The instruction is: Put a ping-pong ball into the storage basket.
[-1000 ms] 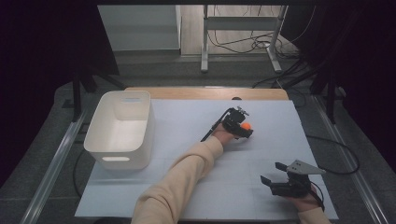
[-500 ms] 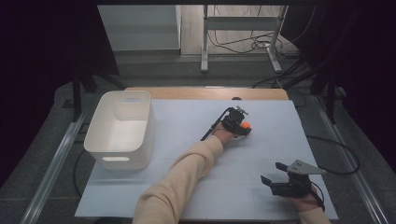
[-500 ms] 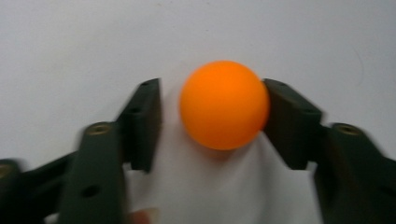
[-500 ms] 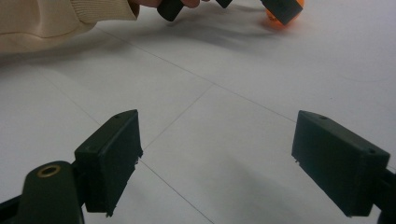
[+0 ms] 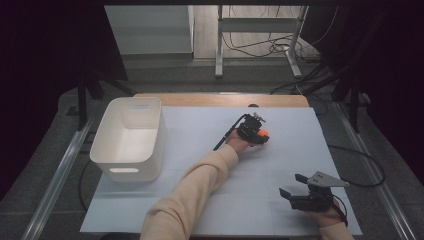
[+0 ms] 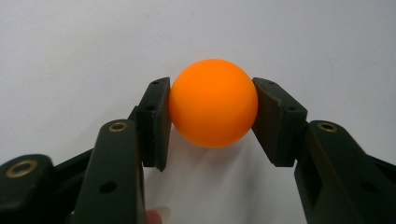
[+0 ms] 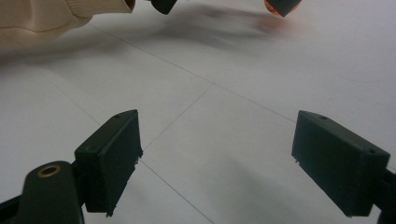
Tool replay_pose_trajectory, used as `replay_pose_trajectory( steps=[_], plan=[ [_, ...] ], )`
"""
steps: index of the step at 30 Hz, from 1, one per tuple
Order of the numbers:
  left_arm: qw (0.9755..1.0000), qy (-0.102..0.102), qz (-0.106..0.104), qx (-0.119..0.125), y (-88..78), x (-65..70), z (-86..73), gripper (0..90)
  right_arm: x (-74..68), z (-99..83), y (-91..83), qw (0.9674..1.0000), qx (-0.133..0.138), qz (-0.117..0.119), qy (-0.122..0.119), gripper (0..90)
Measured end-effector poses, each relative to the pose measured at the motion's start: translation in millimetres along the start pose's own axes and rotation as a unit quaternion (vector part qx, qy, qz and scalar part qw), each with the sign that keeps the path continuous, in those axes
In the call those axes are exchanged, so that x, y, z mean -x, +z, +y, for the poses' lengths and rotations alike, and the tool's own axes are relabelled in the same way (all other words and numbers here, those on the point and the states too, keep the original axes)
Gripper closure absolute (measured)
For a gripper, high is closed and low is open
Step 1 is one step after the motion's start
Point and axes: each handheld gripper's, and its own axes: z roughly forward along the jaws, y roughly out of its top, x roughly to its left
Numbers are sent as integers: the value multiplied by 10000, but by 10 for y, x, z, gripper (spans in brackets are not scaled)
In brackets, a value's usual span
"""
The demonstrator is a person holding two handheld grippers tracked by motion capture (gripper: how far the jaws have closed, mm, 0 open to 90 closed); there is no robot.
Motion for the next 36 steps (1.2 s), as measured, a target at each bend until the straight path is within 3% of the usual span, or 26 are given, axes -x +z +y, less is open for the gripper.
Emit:
replay_pose_trajectory(
  steps=[11, 30, 36],
  plan=[
    [9999, 69, -103, 44, -116, 54, -66, 505, -3, 2, 4, 10000, -9, 2, -16, 165],
    [9994, -53, -232, 242, -383, 56, -322, 505, -11, 4, 12, 10000, -22, -6, -30, 165],
    [9991, 65, -295, 293, -490, 111, -381, 504, -11, 3, 13, 10000, -25, -10, -35, 165]
  ],
)
